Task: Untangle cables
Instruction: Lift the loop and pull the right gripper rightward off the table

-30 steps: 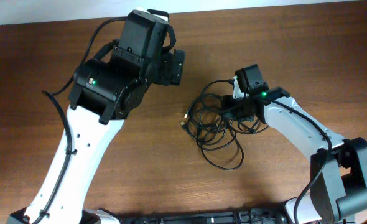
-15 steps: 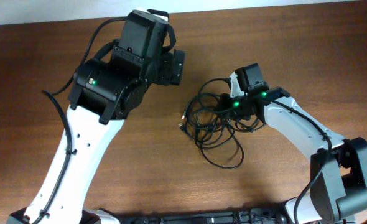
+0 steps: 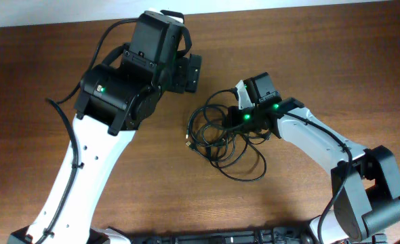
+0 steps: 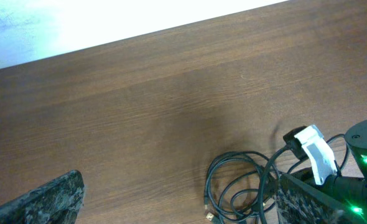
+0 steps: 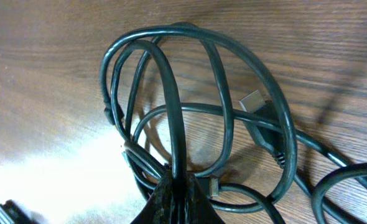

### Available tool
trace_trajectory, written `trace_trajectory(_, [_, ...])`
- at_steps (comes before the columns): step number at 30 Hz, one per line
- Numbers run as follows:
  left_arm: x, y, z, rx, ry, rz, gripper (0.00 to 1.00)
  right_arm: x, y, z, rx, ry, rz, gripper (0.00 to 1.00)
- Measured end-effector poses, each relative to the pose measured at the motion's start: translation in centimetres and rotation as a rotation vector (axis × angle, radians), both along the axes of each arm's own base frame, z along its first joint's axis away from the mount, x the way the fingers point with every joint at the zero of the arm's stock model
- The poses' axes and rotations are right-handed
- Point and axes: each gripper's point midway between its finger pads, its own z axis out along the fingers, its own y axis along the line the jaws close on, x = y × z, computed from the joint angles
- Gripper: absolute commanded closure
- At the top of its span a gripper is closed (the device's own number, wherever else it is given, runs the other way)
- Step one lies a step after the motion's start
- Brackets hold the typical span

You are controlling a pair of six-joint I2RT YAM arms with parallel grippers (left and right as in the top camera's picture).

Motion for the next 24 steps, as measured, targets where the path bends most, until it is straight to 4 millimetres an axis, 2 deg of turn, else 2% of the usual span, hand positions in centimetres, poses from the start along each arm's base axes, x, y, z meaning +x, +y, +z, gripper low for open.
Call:
trace_trajectory(3, [0.0, 0.0, 0.0, 0.0, 0.0, 0.0, 0.01, -0.5, 0.1, 0.5, 0.006, -0.003, 0.024, 0.96])
trace_trajectory(5, [0.0, 0.0, 0.0, 0.0, 0.0, 0.0, 0.01, -0.9, 0.0, 1.7, 0.011, -0.022, 0.035, 0.96])
trace_trajectory(9, [0.0, 0.0, 0.0, 0.0, 0.0, 0.0, 0.01, -1.4, -0.4, 6.6, 0.044, -0.136, 0.041, 0.96])
trace_trajectory(11, [0.0, 0.0, 0.0, 0.0, 0.0, 0.0, 0.01, -1.6, -0.7, 9.8, 0.07, -0.22, 0.035, 0.96])
trace_trajectory(12, [0.0, 0.0, 0.0, 0.0, 0.0, 0.0, 0.01, -1.5, -1.1, 12.3, 0.09, -0.287, 0.024, 0.96])
trace_trajectory(14, [0.0, 0.0, 0.0, 0.0, 0.0, 0.0, 0.01, -1.5, -1.7, 15.3, 0.114, -0.366, 0.007, 0.96])
trace_trajectory(15, [0.0, 0.0, 0.0, 0.0, 0.0, 0.0, 0.01, -1.5, -2.4, 17.8, 0.132, -0.435, -0.012, 0.96])
trace_trajectory(16, [0.0, 0.0, 0.0, 0.0, 0.0, 0.0, 0.01, -1.6, -2.9, 19.4, 0.144, -0.48, -0.024, 0.96])
trace_trajectory(19, [0.0, 0.0, 0.0, 0.0, 0.0, 0.0, 0.01, -2.0, -4.3, 23.3, 0.166, -0.587, -0.059, 0.96])
trace_trajectory(21, [0.0, 0.0, 0.0, 0.0, 0.0, 0.0, 0.01, -2.5, -5.8, 26.9, 0.181, -0.686, -0.097, 0.96])
trace_trajectory(24, [0.0, 0.0, 0.0, 0.0, 0.0, 0.0, 0.01, -3.0, -7.4, 30.2, 0.187, -0.781, -0.142, 0.96])
